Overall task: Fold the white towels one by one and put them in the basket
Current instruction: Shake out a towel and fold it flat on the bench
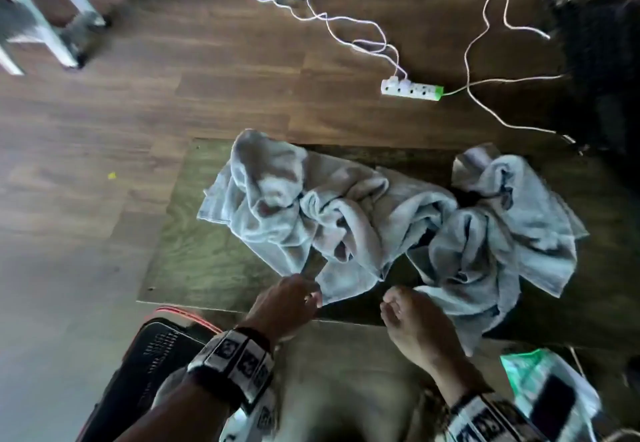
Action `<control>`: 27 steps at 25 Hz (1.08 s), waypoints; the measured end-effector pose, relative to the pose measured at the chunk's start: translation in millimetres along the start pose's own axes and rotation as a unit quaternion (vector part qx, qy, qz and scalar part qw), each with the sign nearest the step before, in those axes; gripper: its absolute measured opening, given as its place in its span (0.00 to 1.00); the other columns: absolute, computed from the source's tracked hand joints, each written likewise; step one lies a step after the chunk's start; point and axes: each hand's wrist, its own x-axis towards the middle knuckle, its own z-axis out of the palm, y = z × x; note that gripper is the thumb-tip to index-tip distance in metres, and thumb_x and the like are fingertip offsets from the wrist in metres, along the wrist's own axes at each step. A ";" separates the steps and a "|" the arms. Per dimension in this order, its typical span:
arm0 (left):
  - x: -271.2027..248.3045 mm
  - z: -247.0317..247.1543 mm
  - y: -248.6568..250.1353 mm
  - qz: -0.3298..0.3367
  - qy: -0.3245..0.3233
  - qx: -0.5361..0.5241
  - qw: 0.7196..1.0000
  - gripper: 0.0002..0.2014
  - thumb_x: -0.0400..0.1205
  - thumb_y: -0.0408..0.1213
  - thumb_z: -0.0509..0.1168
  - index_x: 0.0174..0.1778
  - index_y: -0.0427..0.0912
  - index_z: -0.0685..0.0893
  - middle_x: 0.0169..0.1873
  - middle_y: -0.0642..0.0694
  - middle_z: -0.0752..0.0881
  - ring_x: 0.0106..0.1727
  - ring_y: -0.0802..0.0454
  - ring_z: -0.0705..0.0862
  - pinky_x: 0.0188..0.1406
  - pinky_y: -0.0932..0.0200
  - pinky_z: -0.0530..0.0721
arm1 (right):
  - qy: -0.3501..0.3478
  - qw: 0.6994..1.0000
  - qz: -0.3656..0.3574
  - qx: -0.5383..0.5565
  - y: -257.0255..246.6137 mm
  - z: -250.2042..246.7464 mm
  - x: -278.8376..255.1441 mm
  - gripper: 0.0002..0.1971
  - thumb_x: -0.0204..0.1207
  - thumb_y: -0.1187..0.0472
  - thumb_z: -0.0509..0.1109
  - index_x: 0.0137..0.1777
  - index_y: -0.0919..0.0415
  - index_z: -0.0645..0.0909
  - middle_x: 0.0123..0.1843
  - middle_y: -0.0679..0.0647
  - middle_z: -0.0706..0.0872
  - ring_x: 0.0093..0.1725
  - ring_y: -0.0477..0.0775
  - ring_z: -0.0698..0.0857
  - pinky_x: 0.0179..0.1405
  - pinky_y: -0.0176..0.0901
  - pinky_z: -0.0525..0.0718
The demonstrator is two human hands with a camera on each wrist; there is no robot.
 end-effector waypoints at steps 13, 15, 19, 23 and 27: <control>32.1 58.5 -0.6 0.181 0.237 -0.070 0.952 0.35 0.60 0.68 0.72 0.64 0.62 0.77 0.58 0.49 0.76 0.63 0.46 0.74 0.56 0.44 0.86 | 0.237 0.939 -0.167 0.186 -42.8 25.8 16.1 0.08 0.86 0.52 0.64 0.44 0.48 0.74 0.32 0.45 0.80 0.35 0.52 0.82 0.37 0.47 0.77; 16.9 59.9 9.1 0.219 0.273 -0.110 0.930 0.39 0.60 0.69 0.69 0.65 0.52 0.79 0.53 0.46 0.80 0.60 0.45 0.73 0.58 0.43 0.84 | 0.248 0.927 -0.163 0.228 -51.5 22.8 -9.1 0.07 0.87 0.52 0.62 0.46 0.47 0.74 0.32 0.44 0.78 0.37 0.52 0.81 0.40 0.50 0.78; -19.6 44.3 25.9 0.288 0.347 -0.152 0.880 0.39 0.62 0.64 0.72 0.63 0.42 0.79 0.55 0.54 0.77 0.63 0.46 0.72 0.59 0.50 0.79 | 0.302 0.899 -0.195 0.252 -69.1 3.5 -41.7 0.07 0.88 0.53 0.61 0.53 0.54 0.77 0.42 0.46 0.83 0.44 0.49 0.82 0.47 0.47 0.79; -29.9 25.3 26.1 0.350 0.295 -0.183 0.870 0.29 0.66 0.43 0.81 0.60 0.39 0.81 0.57 0.52 0.83 0.55 0.58 0.80 0.57 0.58 0.81 | 0.294 0.882 -0.266 0.257 -76.3 -23.5 -66.1 0.08 0.87 0.57 0.63 0.48 0.59 0.78 0.36 0.48 0.80 0.37 0.40 0.78 0.40 0.35 0.75; -34.1 8.8 31.6 0.331 0.284 -0.205 0.876 0.12 0.67 0.39 0.74 0.44 0.47 0.79 0.40 0.49 0.85 0.37 0.51 0.82 0.38 0.52 0.83 | 0.281 0.877 -0.272 0.280 -70.6 -46.1 -72.1 0.08 0.85 0.58 0.68 0.46 0.62 0.82 0.34 0.47 0.78 0.35 0.39 0.75 0.37 0.32 0.72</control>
